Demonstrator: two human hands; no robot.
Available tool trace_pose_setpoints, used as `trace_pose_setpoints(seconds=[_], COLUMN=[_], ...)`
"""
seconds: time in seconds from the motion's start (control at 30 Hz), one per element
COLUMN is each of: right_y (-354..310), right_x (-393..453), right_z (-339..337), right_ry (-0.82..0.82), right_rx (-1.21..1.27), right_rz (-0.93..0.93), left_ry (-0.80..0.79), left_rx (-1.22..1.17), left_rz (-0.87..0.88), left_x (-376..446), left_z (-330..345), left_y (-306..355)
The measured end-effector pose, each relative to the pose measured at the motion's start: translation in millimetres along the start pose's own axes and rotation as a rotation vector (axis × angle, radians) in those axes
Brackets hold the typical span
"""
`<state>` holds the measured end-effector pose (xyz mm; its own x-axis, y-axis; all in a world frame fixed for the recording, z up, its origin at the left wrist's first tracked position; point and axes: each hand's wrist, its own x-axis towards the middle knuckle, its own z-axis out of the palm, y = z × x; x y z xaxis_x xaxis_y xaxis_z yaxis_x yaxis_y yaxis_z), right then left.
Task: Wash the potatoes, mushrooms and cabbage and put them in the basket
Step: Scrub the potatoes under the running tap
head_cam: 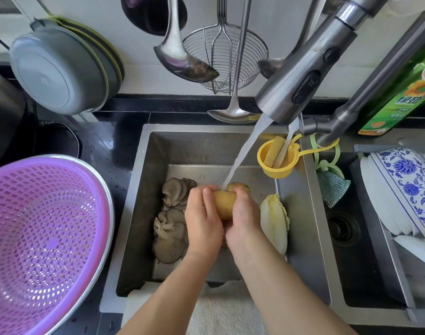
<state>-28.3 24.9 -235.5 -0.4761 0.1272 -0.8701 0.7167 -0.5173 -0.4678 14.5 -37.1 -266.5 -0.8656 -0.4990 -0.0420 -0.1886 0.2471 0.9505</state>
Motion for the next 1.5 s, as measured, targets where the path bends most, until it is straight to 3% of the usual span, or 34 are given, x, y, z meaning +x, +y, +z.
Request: trace_pose_setpoints(seconds=[0.07, 0.17, 0.23, 0.33, 0.47, 0.57, 0.7, 0.9, 1.1, 1.2, 1.33, 1.43, 1.5], right_y=[1, 10, 12, 8, 8, 15, 19, 21, 5, 5, 16, 12, 8], right_x=[0, 0, 1, 11, 7, -2, -2, -3, 2, 4, 4, -9, -12], right_z=[-2, -12, -16, -23, -27, -31, -32, -26, -13, -16, -31, -38, -34], right_ry=[0.025, -0.038, -0.123, -0.195, -0.301, -0.416, -0.361, -0.143, 0.053, -0.049, -0.249, -0.428, -0.367], right_rx=[-0.032, -0.319, -0.42, -0.438, -0.292, -0.262, -0.575, -0.458, -0.361, -0.485, -0.523, -0.681, -0.742], right_rz=[-0.156, -0.527, -0.705, -0.786, -0.443, -0.247, -0.409, -0.536, -0.459, -0.418, -0.435, -0.454, -0.501], left_ry=[0.007, 0.036, -0.142, -0.304, -0.051, 0.039, 0.047, -0.146, -0.352, -0.371, -0.154, -0.04, -0.031], left_rx=[-0.234, -0.629, -0.722, -0.756, -0.584, -0.568, -0.636, -0.58, -0.595, -0.57, -0.448, -0.559, -0.607], left_rz=[-0.288, -0.942, -1.127, -1.04, -0.771, -0.749, -0.758, -0.7, -0.575, -0.54, -0.463, -0.601, -0.665], left_x=[10, 31, 34, 30, 34, 39, 40, 34, 9, 8, 19, 31, 32], left_z=[2, 5, 0, -5, -4, -6, -4, -6, -4, -2, -1, -1, -1], left_y=[8, 10, 15, 19, 9, 10, 16, 27, 21, 12, 15, 17, 20])
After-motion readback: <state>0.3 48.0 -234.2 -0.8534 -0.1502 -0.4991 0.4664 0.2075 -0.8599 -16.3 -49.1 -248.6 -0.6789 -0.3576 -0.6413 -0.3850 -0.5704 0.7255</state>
